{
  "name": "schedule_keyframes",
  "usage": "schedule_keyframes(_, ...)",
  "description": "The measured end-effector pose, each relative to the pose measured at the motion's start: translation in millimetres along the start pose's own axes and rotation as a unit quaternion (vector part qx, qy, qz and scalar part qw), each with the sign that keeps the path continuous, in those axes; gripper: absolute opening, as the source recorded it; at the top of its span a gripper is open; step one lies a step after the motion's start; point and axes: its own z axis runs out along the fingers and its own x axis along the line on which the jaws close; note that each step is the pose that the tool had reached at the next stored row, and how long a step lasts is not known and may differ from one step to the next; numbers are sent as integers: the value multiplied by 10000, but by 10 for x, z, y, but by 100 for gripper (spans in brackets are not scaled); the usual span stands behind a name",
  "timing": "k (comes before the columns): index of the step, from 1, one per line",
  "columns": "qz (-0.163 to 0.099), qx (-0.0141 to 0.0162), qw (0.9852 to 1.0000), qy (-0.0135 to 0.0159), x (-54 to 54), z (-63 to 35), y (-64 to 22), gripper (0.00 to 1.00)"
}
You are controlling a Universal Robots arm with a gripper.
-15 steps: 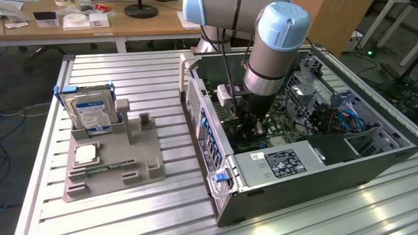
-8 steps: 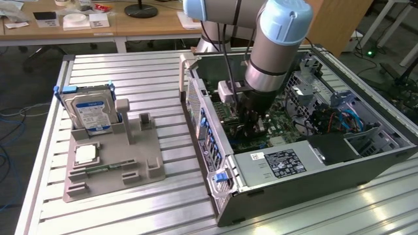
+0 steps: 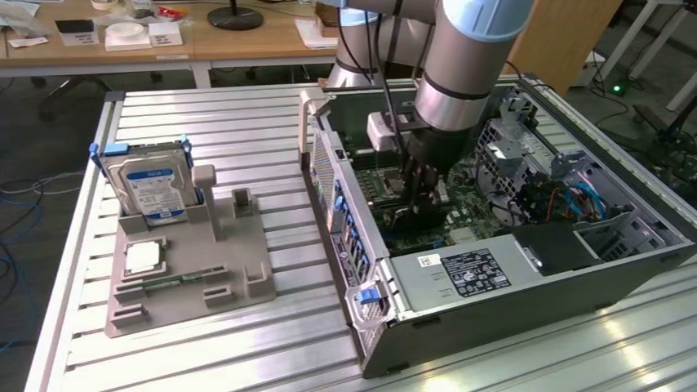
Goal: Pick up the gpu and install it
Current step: 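Insert the gpu into the slot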
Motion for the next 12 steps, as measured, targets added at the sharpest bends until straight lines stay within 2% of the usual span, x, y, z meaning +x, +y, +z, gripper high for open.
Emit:
schedule_keyframes(4, 0, 1, 10000, 0, -7, -134, -2, 35)
schedule_keyframes(10, 0, 2, 10000, 0, -6, -134, -1, 33)
schedule_keyframes(12, 0, 2, 10000, 0, -6, -134, -2, 21)
